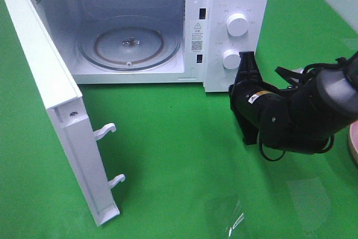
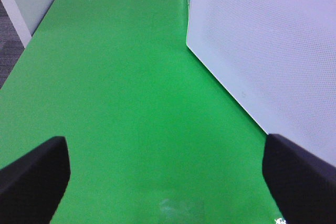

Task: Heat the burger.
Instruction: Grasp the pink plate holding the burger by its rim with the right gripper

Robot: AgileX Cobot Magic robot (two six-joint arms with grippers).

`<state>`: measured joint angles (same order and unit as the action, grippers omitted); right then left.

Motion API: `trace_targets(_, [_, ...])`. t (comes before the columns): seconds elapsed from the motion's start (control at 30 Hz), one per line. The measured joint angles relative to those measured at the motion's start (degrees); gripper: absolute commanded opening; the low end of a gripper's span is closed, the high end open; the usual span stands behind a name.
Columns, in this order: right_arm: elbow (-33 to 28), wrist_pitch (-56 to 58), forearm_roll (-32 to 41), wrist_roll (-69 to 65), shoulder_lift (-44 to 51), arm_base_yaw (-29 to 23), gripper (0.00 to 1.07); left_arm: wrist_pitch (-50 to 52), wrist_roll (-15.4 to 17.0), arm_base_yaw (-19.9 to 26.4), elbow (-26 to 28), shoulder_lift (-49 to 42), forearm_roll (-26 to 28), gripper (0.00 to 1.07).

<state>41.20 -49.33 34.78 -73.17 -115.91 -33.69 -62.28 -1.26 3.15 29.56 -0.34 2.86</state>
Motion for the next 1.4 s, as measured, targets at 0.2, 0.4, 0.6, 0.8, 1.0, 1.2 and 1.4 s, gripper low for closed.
trace_targets(0.2, [-3.7, 6.6, -0.7, 7.6, 5.8, 0.1, 0.01, 0.0, 0.0, 0.0, 0.0, 0.0, 0.0, 0.91])
trace_targets(0.4, [-4.2, 15.0, -0.8, 18.7, 10.9, 0.1, 0.02, 0.0, 0.0, 0.0, 0.0, 0.0, 0.0, 0.91])
trace_targets(0.6, [-4.2, 30.7, -1.4, 37.6, 16.4, 3.0, 0.02, 0.0, 0.0, 0.0, 0.0, 0.0, 0.0, 0.91])
trace_targets(0.8, [-4.2, 41.3, -5.1, 49.0, 19.8, 7.3, 0.02, 0.0, 0.0, 0.0, 0.0, 0.0, 0.0, 0.91])
trace_targets(1.0, [-4.3, 51.7, -12.8, 53.7, 23.4, 10.3, 0.02, 0.0, 0.0, 0.0, 0.0, 0.0, 0.0, 0.91])
trace_targets(1.2, [-4.3, 59.3, -23.0, 54.2, 26.8, 11.9, 0.04, 0.0, 0.0, 0.0, 0.0, 0.0, 0.0, 0.91])
trace_targets(1.4, [-1.4, 74.0, -37.4, 54.6, 33.1, 12.0, 0.1, 0.0, 0.0, 0.0, 0.0, 0.0, 0.0, 0.91])
